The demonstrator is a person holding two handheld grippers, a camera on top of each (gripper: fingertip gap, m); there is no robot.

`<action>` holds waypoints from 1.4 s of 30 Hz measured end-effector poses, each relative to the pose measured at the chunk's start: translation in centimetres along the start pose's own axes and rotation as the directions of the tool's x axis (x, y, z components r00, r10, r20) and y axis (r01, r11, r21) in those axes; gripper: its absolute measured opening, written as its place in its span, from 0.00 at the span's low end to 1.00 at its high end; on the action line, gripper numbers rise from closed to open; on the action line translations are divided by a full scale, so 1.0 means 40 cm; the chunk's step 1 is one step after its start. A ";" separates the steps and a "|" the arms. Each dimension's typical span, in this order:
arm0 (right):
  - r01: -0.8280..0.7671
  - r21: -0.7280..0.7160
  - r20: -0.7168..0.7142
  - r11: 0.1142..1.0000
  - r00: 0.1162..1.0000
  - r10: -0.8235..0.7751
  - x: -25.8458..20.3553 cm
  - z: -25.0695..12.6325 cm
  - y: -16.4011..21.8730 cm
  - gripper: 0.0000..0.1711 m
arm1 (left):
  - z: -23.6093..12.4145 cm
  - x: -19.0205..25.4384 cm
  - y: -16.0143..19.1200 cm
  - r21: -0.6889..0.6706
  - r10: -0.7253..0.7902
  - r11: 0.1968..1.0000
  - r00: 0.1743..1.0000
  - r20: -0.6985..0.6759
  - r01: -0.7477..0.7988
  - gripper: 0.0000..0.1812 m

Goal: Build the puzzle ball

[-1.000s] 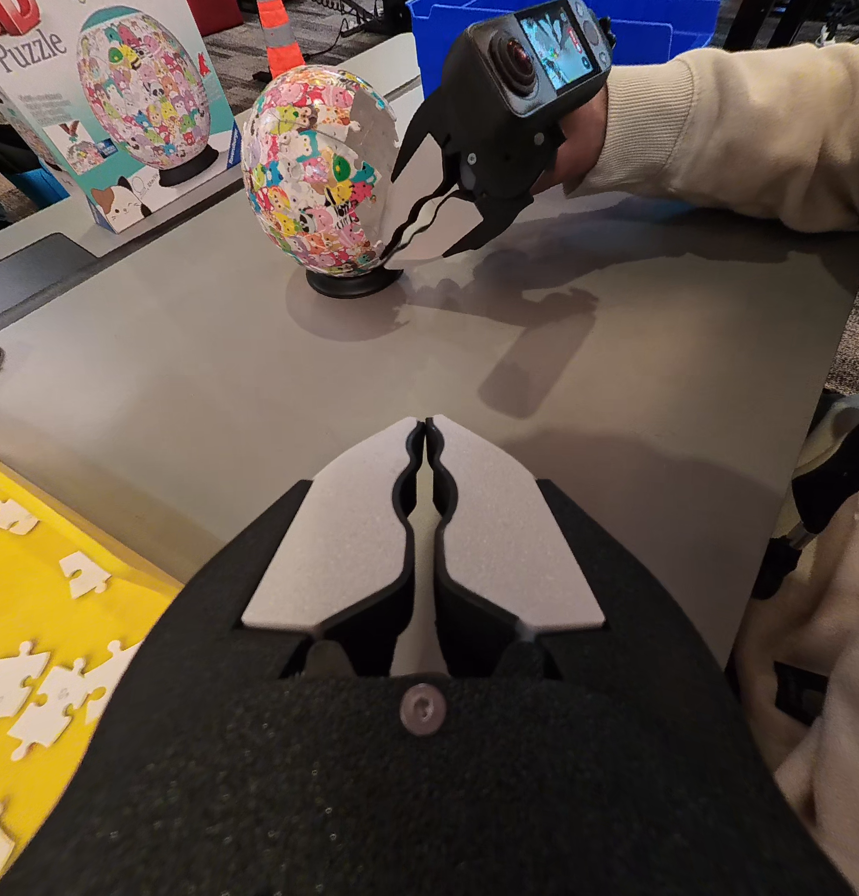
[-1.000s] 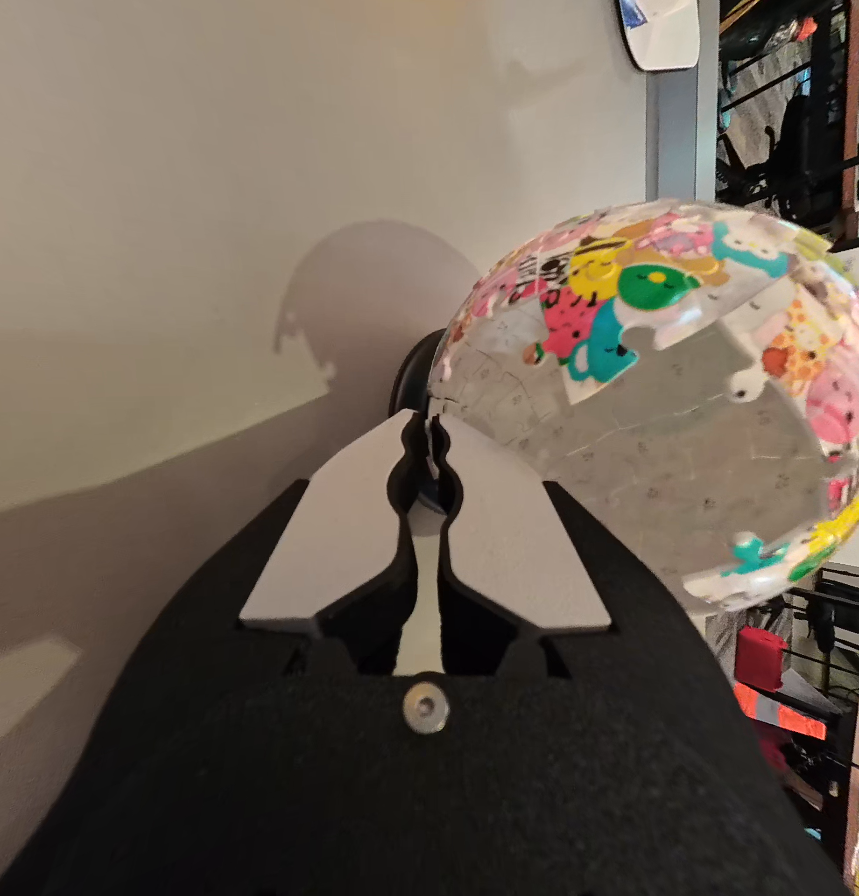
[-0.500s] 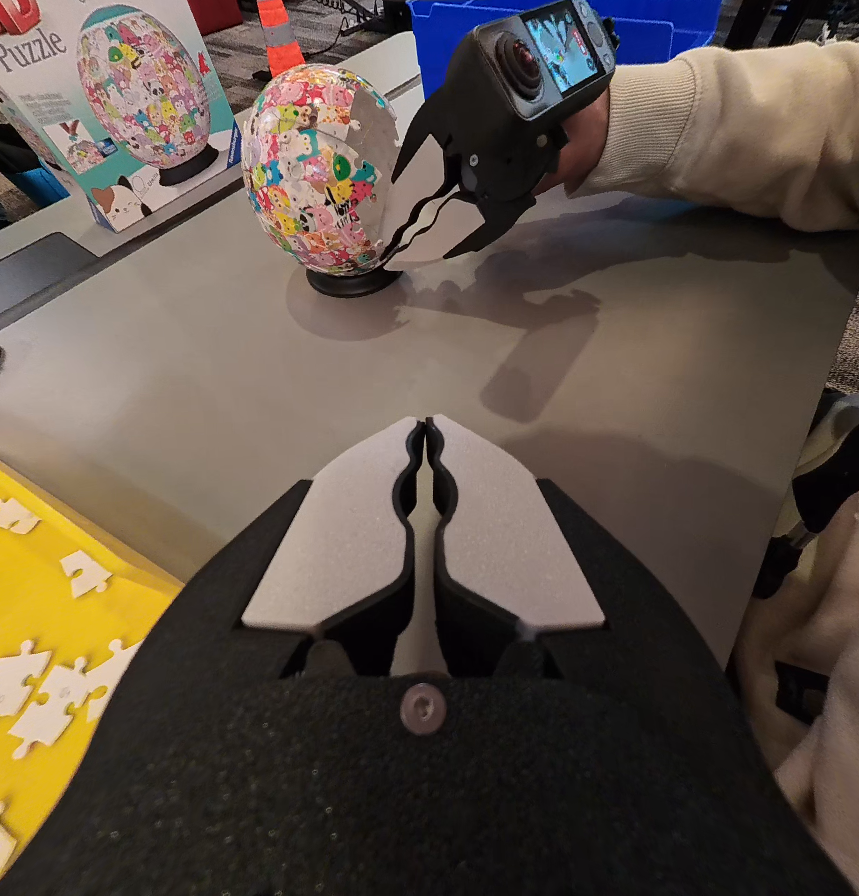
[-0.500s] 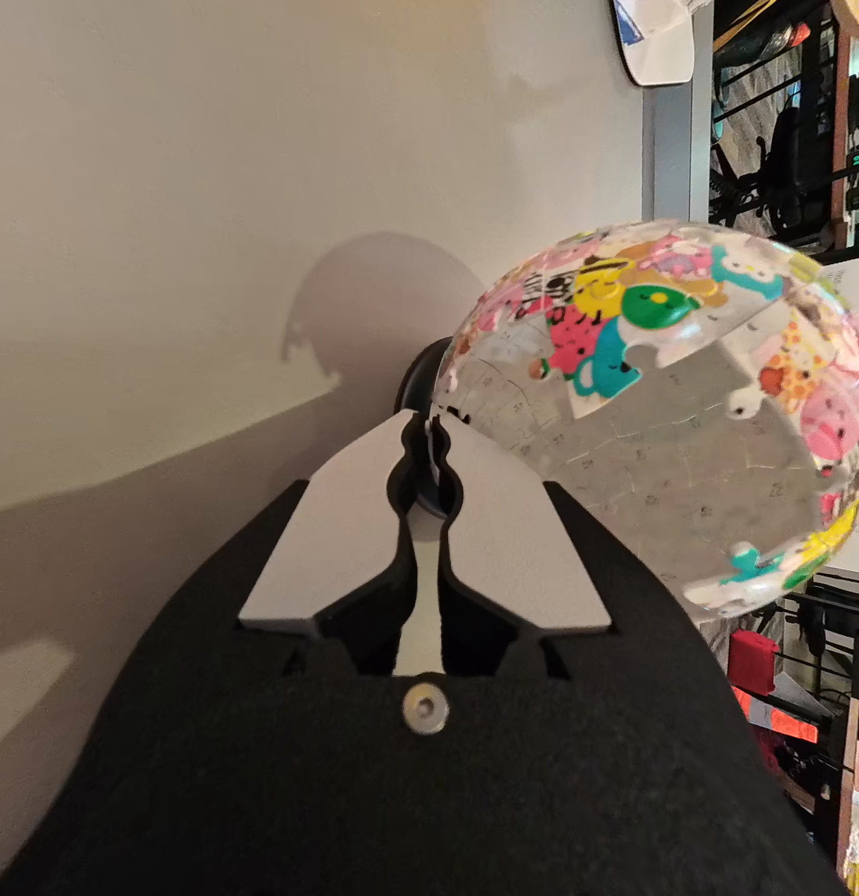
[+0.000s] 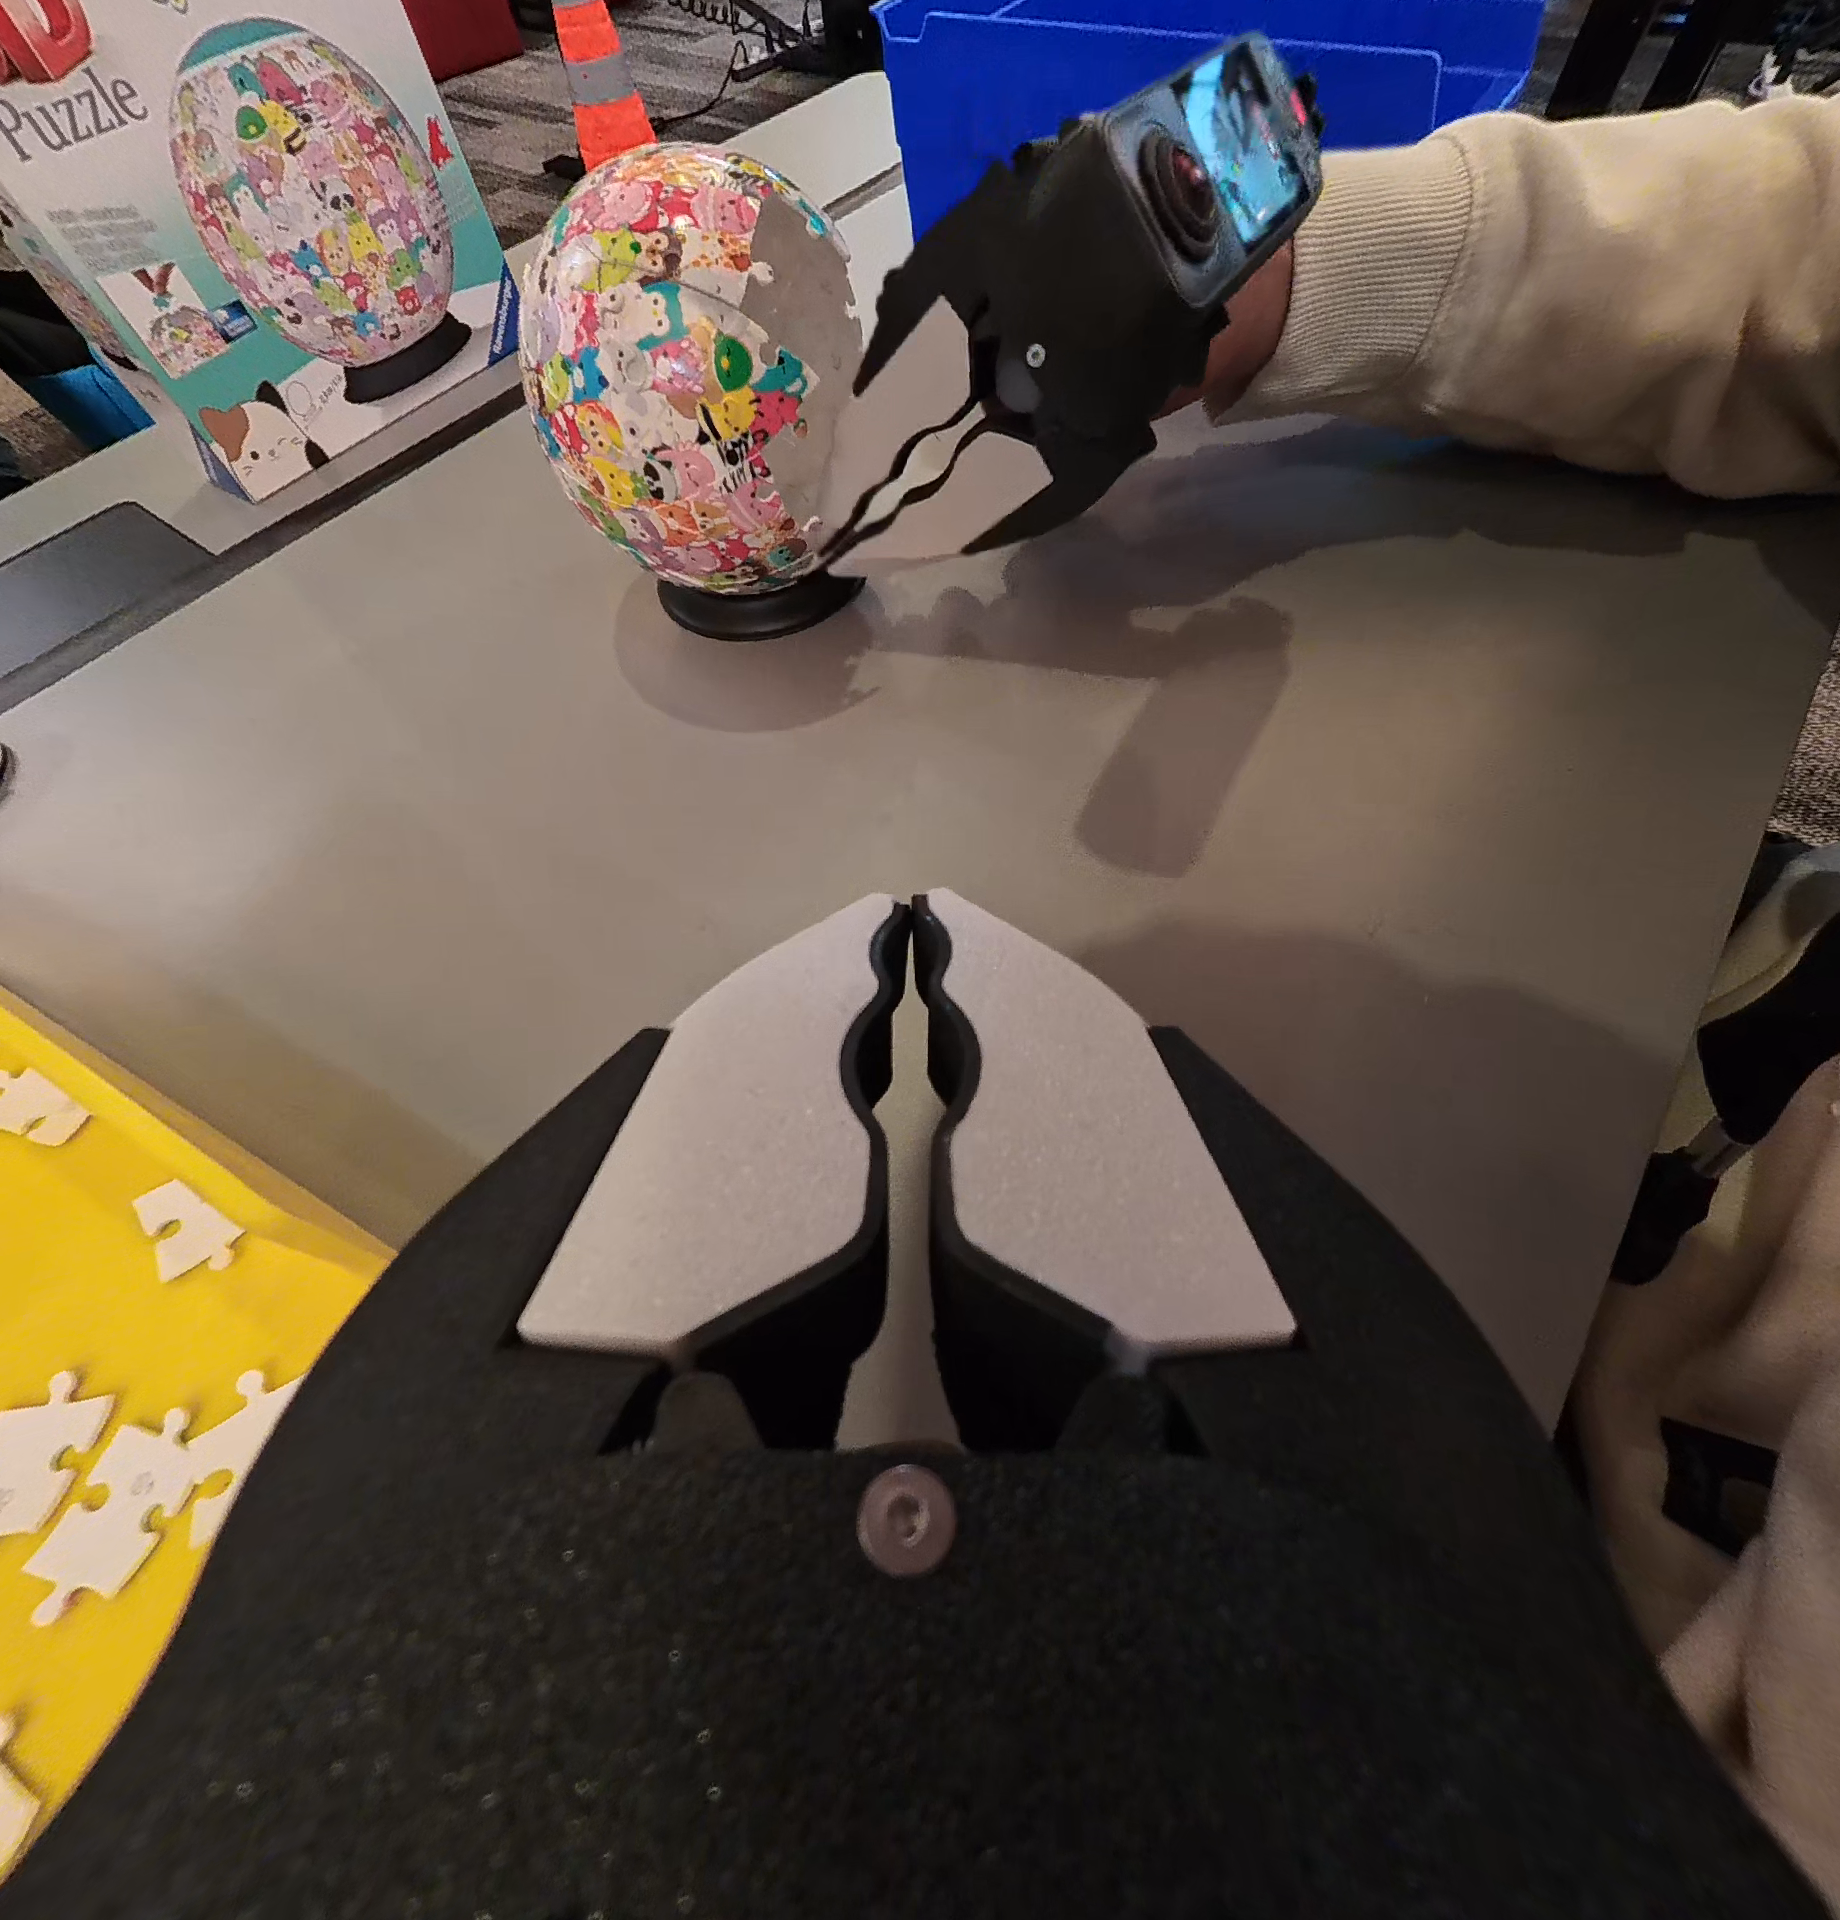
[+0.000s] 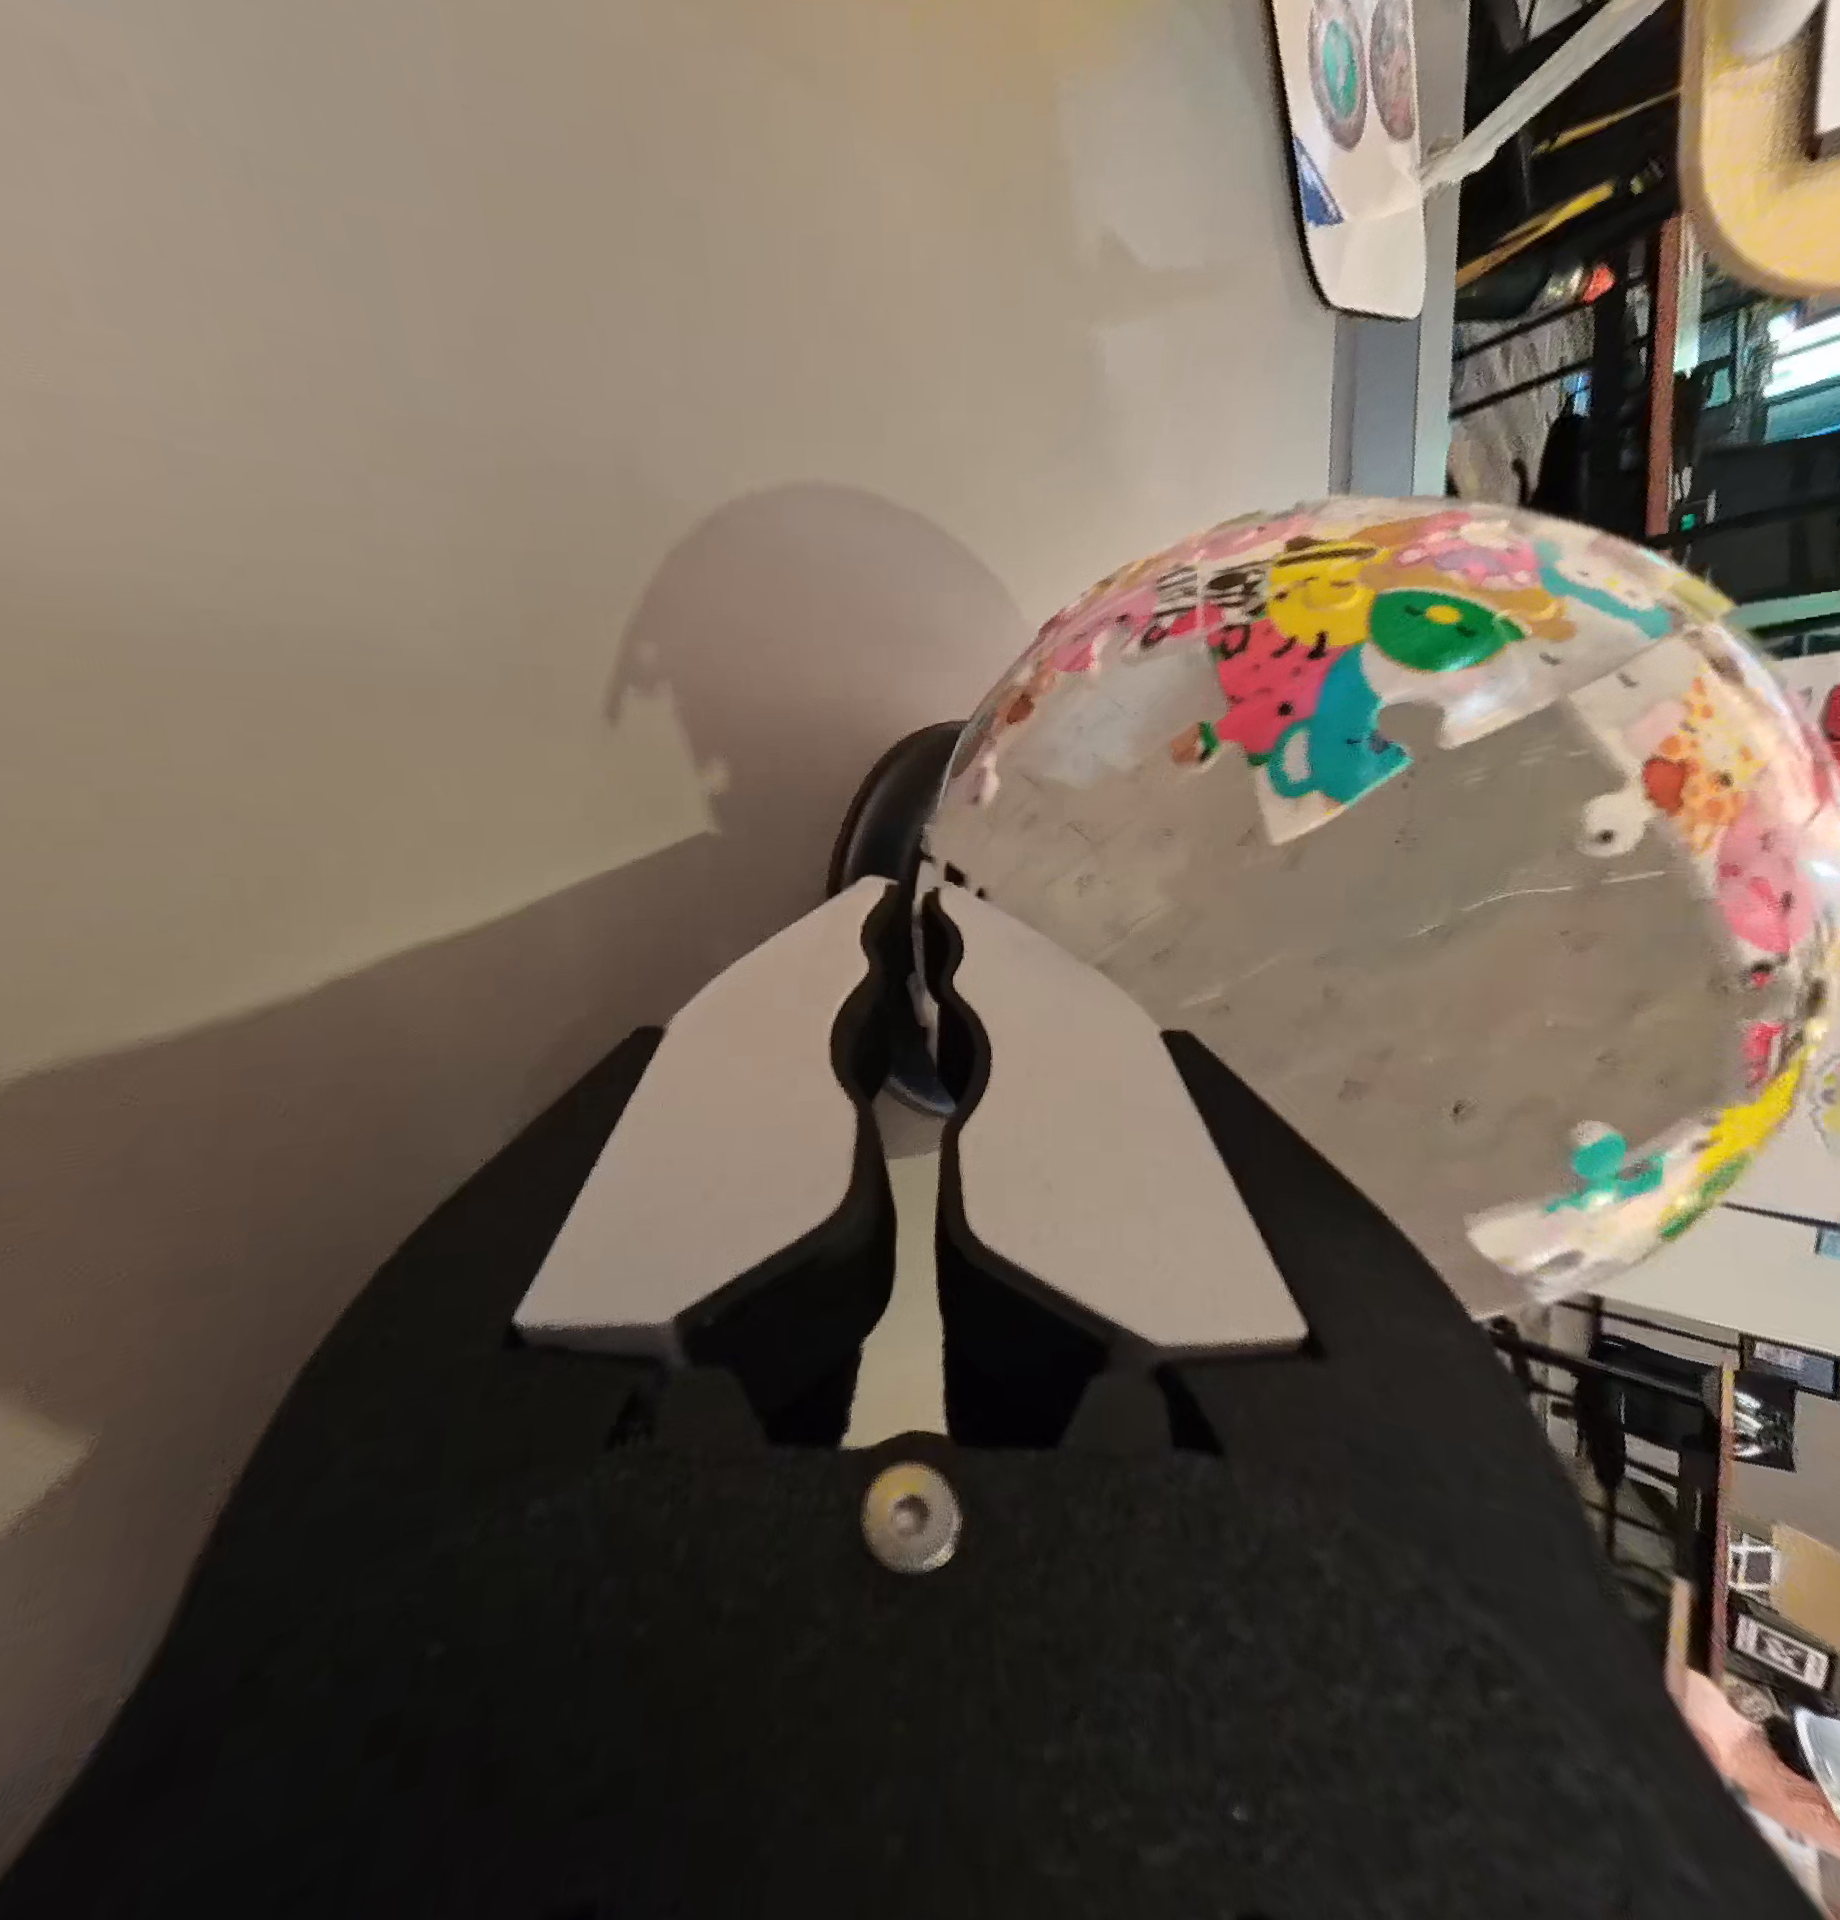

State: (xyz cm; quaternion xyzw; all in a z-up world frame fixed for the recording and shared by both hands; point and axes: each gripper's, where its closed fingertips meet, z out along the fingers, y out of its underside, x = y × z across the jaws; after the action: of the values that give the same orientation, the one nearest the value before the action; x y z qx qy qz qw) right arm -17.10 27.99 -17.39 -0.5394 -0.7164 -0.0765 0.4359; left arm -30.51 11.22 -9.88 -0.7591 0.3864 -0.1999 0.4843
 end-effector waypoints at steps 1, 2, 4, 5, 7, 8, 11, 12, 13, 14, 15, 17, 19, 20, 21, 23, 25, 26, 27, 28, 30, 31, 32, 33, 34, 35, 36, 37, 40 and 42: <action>-0.008 0.011 -0.007 1.000 1.000 0.008 0.002 0.000 0.000 0.01 | 0.000 -0.001 0.000 0.000 0.000 1.000 1.000 0.000 0.000 0.00; -0.017 0.026 -0.006 1.000 1.000 0.017 0.002 0.001 -0.002 0.01 | 0.000 -0.001 0.000 0.000 0.000 1.000 1.000 0.001 0.000 0.00; -0.010 0.040 -0.014 0.999 1.000 0.010 0.003 0.002 -0.003 0.01 | -0.001 -0.001 0.000 0.001 -0.001 1.000 1.000 0.001 0.001 0.00; 0.002 0.048 -0.034 0.999 0.999 0.000 0.008 0.002 -0.005 0.01 | -0.001 -0.002 0.000 0.001 -0.001 1.000 1.000 0.002 0.001 0.00; 0.012 0.075 -0.035 0.997 0.999 -0.010 0.005 0.000 -0.012 0.01 | 0.000 -0.002 0.000 0.002 -0.002 1.000 1.000 0.001 0.002 0.00; 0.012 0.078 -0.037 0.997 0.999 -0.010 0.005 0.000 -0.012 0.01 | 0.000 -0.001 0.001 0.000 -0.003 1.000 1.000 0.000 0.003 0.00; 0.007 0.077 -0.035 0.997 0.999 -0.004 0.005 0.004 -0.007 0.01 | 0.001 -0.001 0.001 -0.001 -0.002 1.000 1.000 0.000 0.002 0.00; 0.002 0.080 -0.032 0.997 0.999 0.000 0.005 0.005 -0.006 0.01 | 0.001 -0.001 0.001 0.000 -0.001 1.000 1.000 0.000 0.001 0.00; -0.003 0.083 -0.028 0.997 1.000 0.006 0.004 0.006 -0.005 0.01 | 0.000 -0.001 0.001 0.000 -0.001 1.000 1.000 0.000 0.001 0.00; -0.011 0.083 -0.026 0.997 1.000 0.013 0.004 0.006 -0.003 0.01 | 0.001 -0.001 0.001 0.000 -0.002 1.000 1.000 0.001 0.002 0.00; -0.019 0.084 -0.018 0.996 1.000 0.021 0.002 0.007 -0.002 0.01 | 0.000 -0.002 0.001 0.000 -0.002 1.000 1.000 0.001 0.002 0.00; -0.034 0.093 -0.008 0.995 0.999 0.035 0.001 0.007 -0.002 0.01 | 0.000 -0.002 0.000 0.001 -0.004 1.000 1.000 0.000 0.004 0.00; -0.050 0.094 0.003 0.994 0.999 0.050 0.000 0.007 -0.002 0.01 | 0.000 -0.002 0.001 0.001 -0.004 1.000 1.000 0.000 0.004 0.00; -0.063 0.092 0.013 0.994 0.998 0.062 -0.001 0.008 -0.001 0.01 | 0.000 -0.002 0.001 0.001 -0.003 1.000 1.000 0.000 0.003 0.00; -0.076 0.091 0.020 0.993 0.997 0.074 -0.001 0.008 -0.001 0.01 | 0.000 -0.002 0.001 0.001 -0.003 1.000 1.000 0.000 0.003 0.00; -0.096 0.093 0.034 0.991 0.995 0.093 -0.002 0.008 -0.001 0.01 | 0.000 -0.002 0.001 0.000 -0.003 1.000 1.000 0.000 0.003 0.00; -0.111 0.095 0.046 0.989 0.993 0.107 -0.002 0.008 -0.001 0.01 | -0.001 -0.002 0.000 0.003 -0.003 1.000 1.000 0.001 0.003 0.00; -0.117 0.097 0.052 0.988 0.992 0.112 -0.003 0.007 -0.001 0.01 | -0.001 -0.002 0.000 0.003 -0.003 1.000 1.000 0.001 0.003 0.00; -0.116 0.100 0.053 0.988 0.992 0.111 -0.003 0.007 -0.001 0.01 | -0.002 -0.003 -0.001 0.004 -0.002 1.000 1.000 0.002 0.002 0.00; -0.109 0.103 0.049 0.989 0.993 0.105 -0.002 0.006 -0.001 0.01 | -0.002 -0.003 -0.001 0.004 -0.002 1.000 1.000 0.002 0.002 0.00; -0.106 0.113 0.043 0.988 0.994 0.102 -0.001 0.004 -0.004 0.01 | -0.001 -0.002 0.000 0.002 -0.002 1.000 1.000 0.001 0.002 0.00; -0.117 0.120 0.051 0.986 0.992 0.111 -0.003 0.003 -0.007 0.01 | 0.000 -0.002 0.000 0.002 -0.001 1.000 1.000 0.001 0.001 0.00; -0.122 0.119 0.058 0.985 0.992 0.116 -0.004 0.003 -0.007 0.02 | 0.000 -0.002 0.001 0.001 -0.001 1.000 1.000 0.001 0.001 0.00; -0.119 0.115 0.054 0.986 0.992 0.113 -0.003 0.003 -0.006 0.01 | 0.000 -0.002 0.001 0.001 -0.001 1.000 1.000 0.001 0.001 0.00; -0.114 0.113 0.054 0.987 0.993 0.108 -0.004 0.002 -0.005 0.01 | 0.000 -0.002 0.001 0.001 -0.002 1.000 1.000 0.001 0.002 0.00; -0.111 0.111 0.053 0.988 0.993 0.106 -0.004 0.002 -0.005 0.02 | 0.000 -0.002 0.001 0.001 -0.002 1.000 1.000 0.000 0.002 0.00; -0.110 0.110 0.051 0.988 0.993 0.105 -0.004 0.003 -0.004 0.01 | 0.000 -0.003 0.000 0.001 -0.002 1.000 1.000 0.001 0.002 0.00; -0.114 0.113 0.056 0.987 0.992 0.109 -0.005 0.002 -0.005 0.02 | 0.000 -0.003 0.000 0.002 -0.002 1.000 1.000 0.001 0.002 0.00; -0.125 0.116 0.059 0.985 0.991 0.119 -0.003 0.001 -0.006 0.02 | 0.000 -0.003 0.000 0.002 -0.003 1.000 1.000 0.001 0.003 0.00; -0.126 0.114 0.054 0.985 0.991 0.120 0.000 0.002 -0.005 0.01 | 0.000 -0.003 0.000 0.002 -0.001 1.000 1.000 0.002 0.001 0.00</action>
State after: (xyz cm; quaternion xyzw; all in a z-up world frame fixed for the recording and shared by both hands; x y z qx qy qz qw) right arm -17.30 27.95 -17.37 -0.5576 -0.6950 0.0056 0.4539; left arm -30.58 11.30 -9.85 -0.7590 0.3852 -0.1997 0.4854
